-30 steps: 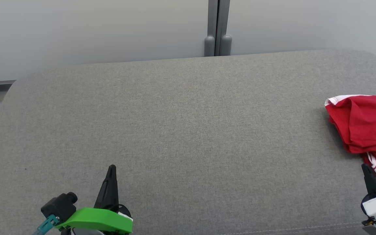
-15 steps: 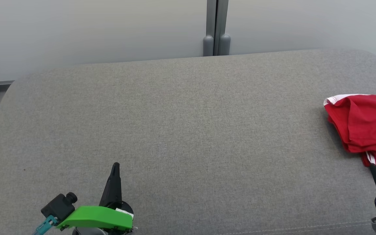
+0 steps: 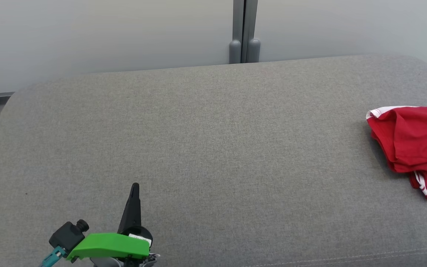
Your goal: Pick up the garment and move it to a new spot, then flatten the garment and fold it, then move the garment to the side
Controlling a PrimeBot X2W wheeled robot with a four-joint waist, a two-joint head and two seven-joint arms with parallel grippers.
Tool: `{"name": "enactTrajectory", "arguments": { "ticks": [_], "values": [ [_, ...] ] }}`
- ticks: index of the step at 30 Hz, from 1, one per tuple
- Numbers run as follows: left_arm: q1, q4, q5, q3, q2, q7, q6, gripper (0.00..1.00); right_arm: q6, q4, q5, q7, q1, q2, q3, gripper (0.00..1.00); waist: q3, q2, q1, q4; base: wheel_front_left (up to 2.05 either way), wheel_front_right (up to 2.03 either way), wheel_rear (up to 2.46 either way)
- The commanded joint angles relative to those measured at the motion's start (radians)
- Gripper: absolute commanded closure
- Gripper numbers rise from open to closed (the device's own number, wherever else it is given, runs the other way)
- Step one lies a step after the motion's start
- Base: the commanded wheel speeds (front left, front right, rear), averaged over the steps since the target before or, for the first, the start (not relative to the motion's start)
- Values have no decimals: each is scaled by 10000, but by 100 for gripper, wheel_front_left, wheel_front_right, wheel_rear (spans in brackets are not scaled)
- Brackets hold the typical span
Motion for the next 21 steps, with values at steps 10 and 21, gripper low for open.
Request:
{"name": "enactTrajectory", "arguments": {
  "ticks": [10, 21],
  "values": [
    [-278, -110, -1036, -23, -133, -54, -259, 100, 5, 269, 1096, 596, -429, -154, -530, 100, 7, 0, 0, -34, 0, 0, 0],
    [-296, -117, -1962, -54, -256, -62, -442, 100, 4, 576, 2036, 1156, -641, -194, -1000, 100, 15, 0, 0, -72, 0, 0, 0]
  ]
}}
